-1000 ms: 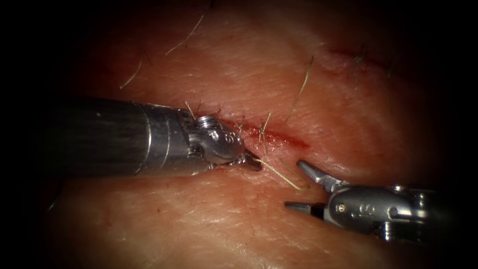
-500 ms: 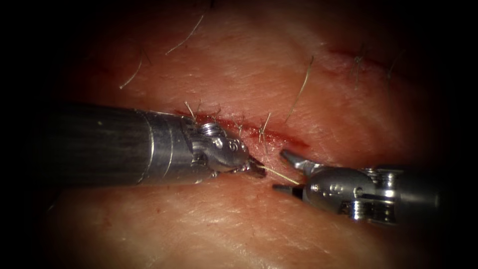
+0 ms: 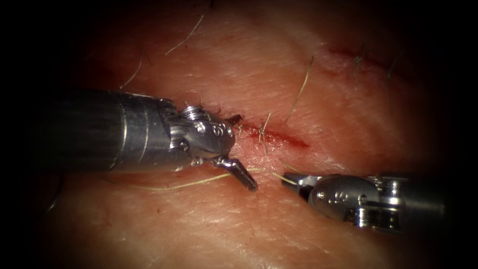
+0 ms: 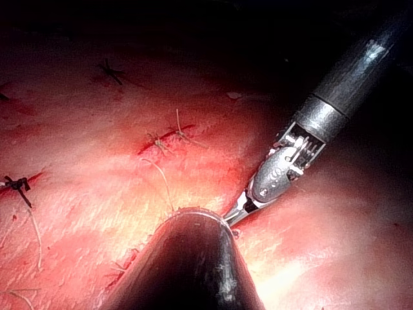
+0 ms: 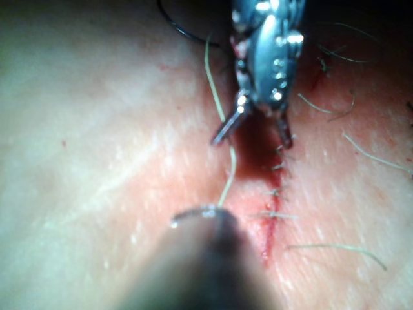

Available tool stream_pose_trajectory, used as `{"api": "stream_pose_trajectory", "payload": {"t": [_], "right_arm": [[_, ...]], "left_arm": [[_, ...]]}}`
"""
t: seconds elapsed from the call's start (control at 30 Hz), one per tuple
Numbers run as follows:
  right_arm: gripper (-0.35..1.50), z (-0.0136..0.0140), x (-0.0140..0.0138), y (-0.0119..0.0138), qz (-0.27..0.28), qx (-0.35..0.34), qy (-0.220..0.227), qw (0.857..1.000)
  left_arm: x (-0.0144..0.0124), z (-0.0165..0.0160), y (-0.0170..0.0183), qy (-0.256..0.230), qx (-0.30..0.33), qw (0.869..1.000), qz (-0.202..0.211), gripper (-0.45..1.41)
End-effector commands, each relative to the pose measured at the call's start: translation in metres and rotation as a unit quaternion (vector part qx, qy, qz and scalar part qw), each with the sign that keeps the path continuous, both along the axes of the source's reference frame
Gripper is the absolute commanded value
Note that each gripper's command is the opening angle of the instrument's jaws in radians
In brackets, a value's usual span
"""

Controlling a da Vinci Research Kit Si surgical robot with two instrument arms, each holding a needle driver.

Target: Wound Closure

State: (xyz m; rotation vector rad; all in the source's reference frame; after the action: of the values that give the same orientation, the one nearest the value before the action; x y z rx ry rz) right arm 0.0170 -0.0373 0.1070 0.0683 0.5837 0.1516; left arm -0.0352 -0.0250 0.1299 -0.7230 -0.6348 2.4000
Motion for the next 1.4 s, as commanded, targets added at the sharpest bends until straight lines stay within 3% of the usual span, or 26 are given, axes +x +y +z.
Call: {"api": "stream_pose_trajectory", "payload": {"t": [0.03, 0.23, 0.53, 0.9, 1.0, 1.03, 1.07, 1.17, 1.4], "right_arm": [[-0.35, 0.0005, 0.0005, -0.0003, -0.002, 0.000, 0.001, 1.000], [-0.35, 0.0003, 0.0002, 0.0001, 0.000, 0.000, 0.003, 1.000], [-0.35, 0.0000, -0.0003, 0.0001, -0.004, -0.001, 0.003, 1.000], [-0.35, 0.0000, -0.0006, 0.0001, -0.006, -0.005, 0.004, 1.000], [-0.35, 0.0000, -0.0006, 0.0001, -0.005, -0.005, 0.005, 1.000], [-0.35, 0.0000, -0.0006, 0.0001, -0.005, -0.005, 0.005, 1.000], [-0.35, 0.0000, -0.0007, 0.0000, -0.006, -0.006, 0.005, 1.000], [-0.35, -0.0001, -0.0013, -0.0001, -0.006, -0.009, 0.001, 1.000], [-0.35, -0.0001, -0.0017, -0.0005, -0.005, -0.013, 0.001, 1.000]], "left_arm": [[0.0002, 0.0004, -0.0005, 0.000, -0.003, 1.000, 0.002, 1.28], [0.0036, -0.0005, -0.0031, 0.012, -0.005, 1.000, 0.000, 1.25], [0.0066, -0.0006, -0.0051, 0.024, -0.007, 1.000, 0.015, 1.25], [0.0085, -0.0007, -0.0061, 0.023, -0.011, 0.999, 0.027, 0.96], [0.0081, -0.0004, -0.0064, 0.010, -0.014, 0.999, 0.047, 0.47], [0.0079, -0.0005, -0.0065, 0.004, -0.018, 0.998, 0.057, -0.03], [0.0079, -0.0007, -0.0065, 0.002, -0.021, 0.998, 0.061, -0.35], [0.0081, -0.0015, -0.0063, 0.000, -0.018, 0.998, 0.060, -0.45], [0.0086, -0.0019, -0.0063, -0.003, -0.017, 0.998, 0.061, -0.45]]}}
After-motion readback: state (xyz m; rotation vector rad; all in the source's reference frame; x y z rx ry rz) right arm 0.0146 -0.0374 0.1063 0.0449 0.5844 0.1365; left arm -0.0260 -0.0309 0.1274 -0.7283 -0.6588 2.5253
